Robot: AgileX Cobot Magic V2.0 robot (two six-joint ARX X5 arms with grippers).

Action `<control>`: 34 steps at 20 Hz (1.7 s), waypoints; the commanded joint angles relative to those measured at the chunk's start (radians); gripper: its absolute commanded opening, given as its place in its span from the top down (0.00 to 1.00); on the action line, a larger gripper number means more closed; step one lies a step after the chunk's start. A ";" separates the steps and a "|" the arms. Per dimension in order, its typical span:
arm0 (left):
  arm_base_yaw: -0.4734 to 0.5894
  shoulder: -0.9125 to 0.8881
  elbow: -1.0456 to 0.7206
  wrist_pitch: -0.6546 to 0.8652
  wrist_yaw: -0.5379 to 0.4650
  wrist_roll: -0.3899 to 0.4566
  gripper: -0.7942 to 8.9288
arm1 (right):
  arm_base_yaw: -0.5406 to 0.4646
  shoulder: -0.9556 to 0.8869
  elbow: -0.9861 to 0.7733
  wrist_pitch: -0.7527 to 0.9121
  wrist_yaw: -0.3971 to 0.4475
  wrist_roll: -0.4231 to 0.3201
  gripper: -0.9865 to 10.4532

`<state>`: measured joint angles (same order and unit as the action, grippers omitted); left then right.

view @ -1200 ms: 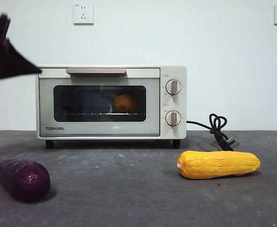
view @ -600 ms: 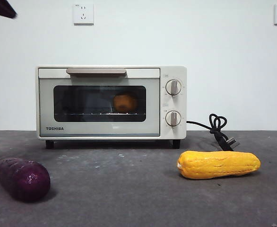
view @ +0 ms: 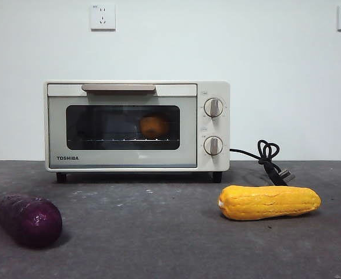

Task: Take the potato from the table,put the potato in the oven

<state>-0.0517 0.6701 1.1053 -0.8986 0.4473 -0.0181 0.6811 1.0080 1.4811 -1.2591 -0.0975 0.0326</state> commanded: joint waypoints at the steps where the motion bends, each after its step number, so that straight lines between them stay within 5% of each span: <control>1: -0.002 0.001 0.008 -0.017 -0.003 0.023 0.93 | 0.002 0.000 0.001 0.005 -0.001 -0.008 0.79; 2: -0.002 0.001 0.008 -0.019 -0.001 0.023 0.93 | 0.002 0.000 0.001 0.005 -0.001 -0.009 0.94; 19: -0.002 0.004 0.008 -0.023 -0.002 0.022 0.92 | 0.002 -0.001 0.001 0.000 -0.001 0.011 0.91; 23: -0.008 0.002 0.004 0.023 -0.100 0.162 0.92 | 0.001 -0.001 0.001 0.000 -0.001 0.011 0.91; 26: 0.018 -0.076 -0.087 0.245 -0.218 0.254 0.92 | 0.001 -0.001 0.001 0.000 -0.001 0.011 0.91; 31: 0.061 -0.342 -0.508 0.718 -0.402 0.253 0.92 | 0.001 -0.001 0.001 0.000 -0.001 0.011 0.91; 34: 0.073 -0.482 -0.735 0.816 -0.472 0.246 0.92 | 0.001 -0.003 0.001 0.000 -0.001 0.011 0.91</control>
<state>0.0174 0.1993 0.3950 -0.0956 -0.0185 0.2203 0.6811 1.0077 1.4811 -1.2629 -0.0978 0.0372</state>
